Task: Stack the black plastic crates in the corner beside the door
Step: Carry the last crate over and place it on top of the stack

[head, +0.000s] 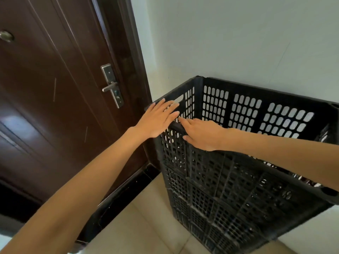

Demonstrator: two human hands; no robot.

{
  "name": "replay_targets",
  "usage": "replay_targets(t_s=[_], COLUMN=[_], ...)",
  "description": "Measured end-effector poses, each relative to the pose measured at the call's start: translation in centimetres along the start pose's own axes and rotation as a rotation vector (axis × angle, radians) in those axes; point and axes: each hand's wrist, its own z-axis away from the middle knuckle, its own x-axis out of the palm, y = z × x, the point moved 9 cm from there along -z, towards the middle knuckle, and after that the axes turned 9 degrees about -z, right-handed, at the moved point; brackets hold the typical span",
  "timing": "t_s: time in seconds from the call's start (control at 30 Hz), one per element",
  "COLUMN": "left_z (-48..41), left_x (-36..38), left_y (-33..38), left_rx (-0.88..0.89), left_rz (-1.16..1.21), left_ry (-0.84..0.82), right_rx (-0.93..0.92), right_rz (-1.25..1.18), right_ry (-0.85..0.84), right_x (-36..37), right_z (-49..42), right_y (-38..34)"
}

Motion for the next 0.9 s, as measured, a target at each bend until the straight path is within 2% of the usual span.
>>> replay_targets(t_s=[0.13, 0.3, 0.47, 0.57, 0.67, 0.77, 0.9], left_z=[-2.0, -2.3, -2.1, -2.4, -3.5, -6.2, -10.7], left_x=[1.5, 1.7, 1.8, 2.1, 1.7, 1.7, 3.0], left_y=[-2.1, -2.4, -2.1, -2.1, -2.9, -5.0, -6.5], left_rx=[0.025, 0.05, 0.116, 0.189, 0.245, 0.203, 0.223], left_rz=[0.088, 0.136, 0.111, 0.103, 0.147, 0.293, 0.424], left_ry=[-0.043, 0.057, -0.003, -0.072, -0.047, -0.047, -0.142], right_rx=[-0.019, -0.036, -0.028, 0.014, 0.086, 0.186, 0.304], right_rz=[-0.154, -0.162, -0.132, -0.204, -0.29, -0.423, -0.259], right_ry=[0.022, 0.03, 0.022, -0.06, -0.151, -0.064, 0.078], right_x=[0.8, 0.7, 1.1, 1.1, 1.0, -0.5, -1.8], right_z=[-1.4, -1.6, -1.2, -1.4, -2.6, -5.3, -9.9], right_y=[-0.8, -0.8, -1.2, -0.7, 0.6, 3.3, 8.8])
